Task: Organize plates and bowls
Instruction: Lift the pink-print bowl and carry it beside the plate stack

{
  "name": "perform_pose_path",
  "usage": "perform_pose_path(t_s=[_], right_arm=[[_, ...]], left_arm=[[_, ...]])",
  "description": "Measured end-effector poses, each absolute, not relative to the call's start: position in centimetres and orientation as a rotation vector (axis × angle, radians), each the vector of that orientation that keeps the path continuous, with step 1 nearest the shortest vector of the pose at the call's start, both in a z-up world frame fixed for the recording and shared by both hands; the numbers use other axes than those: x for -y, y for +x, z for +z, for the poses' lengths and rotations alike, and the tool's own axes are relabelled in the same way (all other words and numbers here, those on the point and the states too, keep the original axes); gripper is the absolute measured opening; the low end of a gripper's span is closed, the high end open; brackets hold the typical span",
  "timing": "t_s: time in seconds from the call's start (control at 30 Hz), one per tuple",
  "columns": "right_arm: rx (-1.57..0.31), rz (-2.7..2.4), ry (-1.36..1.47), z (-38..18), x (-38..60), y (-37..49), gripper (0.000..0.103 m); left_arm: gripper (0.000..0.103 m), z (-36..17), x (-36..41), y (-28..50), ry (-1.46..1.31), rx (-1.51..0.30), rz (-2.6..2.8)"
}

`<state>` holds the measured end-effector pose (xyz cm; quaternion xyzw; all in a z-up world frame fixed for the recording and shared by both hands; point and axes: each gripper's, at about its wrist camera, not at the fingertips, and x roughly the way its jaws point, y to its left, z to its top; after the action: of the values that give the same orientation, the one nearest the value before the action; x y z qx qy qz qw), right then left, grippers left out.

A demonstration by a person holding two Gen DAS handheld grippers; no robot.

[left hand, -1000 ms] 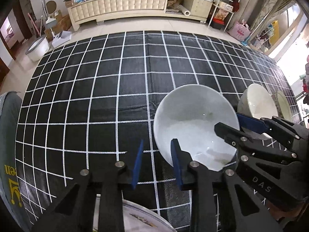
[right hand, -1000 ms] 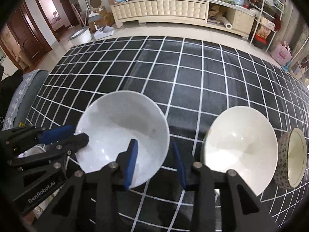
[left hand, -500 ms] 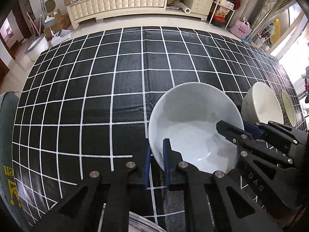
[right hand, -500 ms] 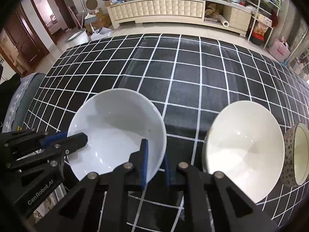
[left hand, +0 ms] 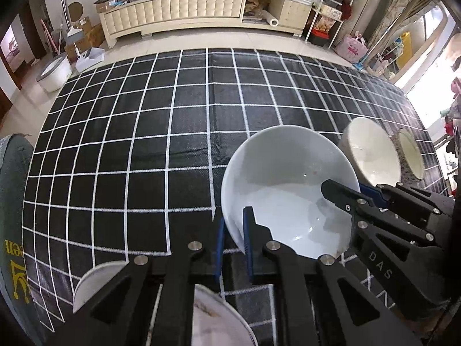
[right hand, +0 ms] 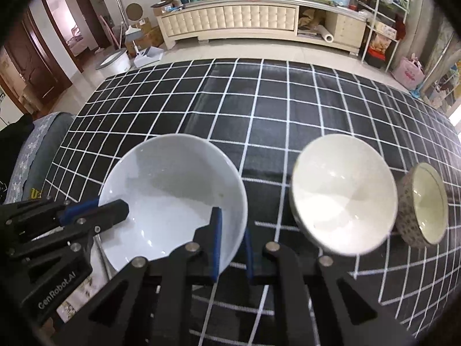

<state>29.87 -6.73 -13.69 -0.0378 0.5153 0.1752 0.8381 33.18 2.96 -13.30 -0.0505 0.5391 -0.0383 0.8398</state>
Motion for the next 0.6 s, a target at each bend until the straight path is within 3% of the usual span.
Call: perform_pose_path(t_s=[0.6], right_arm=[[-1.060,0.316,-0.023,-11.9,10.8,21.9,0.017]], left_arm=[[0.010,-10.2,0.6,24.3,-0.093,-1.099,-0.162]])
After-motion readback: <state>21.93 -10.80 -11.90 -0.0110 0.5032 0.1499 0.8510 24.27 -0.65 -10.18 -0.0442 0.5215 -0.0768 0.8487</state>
